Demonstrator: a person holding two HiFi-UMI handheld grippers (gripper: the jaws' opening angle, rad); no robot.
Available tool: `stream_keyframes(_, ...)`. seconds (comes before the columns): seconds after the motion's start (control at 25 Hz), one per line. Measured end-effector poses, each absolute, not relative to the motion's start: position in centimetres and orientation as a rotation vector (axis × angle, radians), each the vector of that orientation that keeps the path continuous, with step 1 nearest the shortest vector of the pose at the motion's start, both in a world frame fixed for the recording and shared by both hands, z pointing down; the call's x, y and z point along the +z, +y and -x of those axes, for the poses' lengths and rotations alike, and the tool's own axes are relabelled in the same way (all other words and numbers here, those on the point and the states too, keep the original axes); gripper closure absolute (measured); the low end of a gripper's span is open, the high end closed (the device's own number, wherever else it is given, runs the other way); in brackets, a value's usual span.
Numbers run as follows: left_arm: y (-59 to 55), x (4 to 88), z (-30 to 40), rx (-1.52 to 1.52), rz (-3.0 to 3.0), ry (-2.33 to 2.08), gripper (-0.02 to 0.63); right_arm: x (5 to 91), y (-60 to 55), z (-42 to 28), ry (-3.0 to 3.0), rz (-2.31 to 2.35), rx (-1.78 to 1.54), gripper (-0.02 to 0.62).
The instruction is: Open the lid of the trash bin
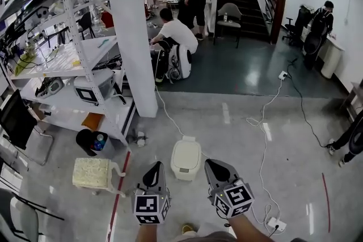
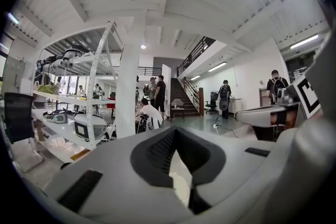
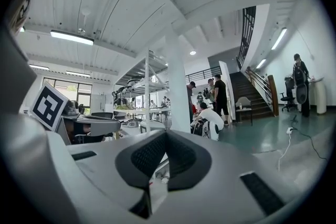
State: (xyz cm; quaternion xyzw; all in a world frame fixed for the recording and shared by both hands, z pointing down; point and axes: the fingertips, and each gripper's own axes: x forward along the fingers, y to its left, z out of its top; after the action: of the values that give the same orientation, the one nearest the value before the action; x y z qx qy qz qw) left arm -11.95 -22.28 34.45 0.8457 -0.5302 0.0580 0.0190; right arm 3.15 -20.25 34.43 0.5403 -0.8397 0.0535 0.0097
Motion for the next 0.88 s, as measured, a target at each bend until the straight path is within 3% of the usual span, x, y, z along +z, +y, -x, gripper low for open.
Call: stream_keyframes(0.88, -30.5, 33.5, 12.7, 0.124, -2.611, -1.7, 0.606, 34.5, -29.5, -0.2, -2.714, -1.564, 0.145, 0.563)
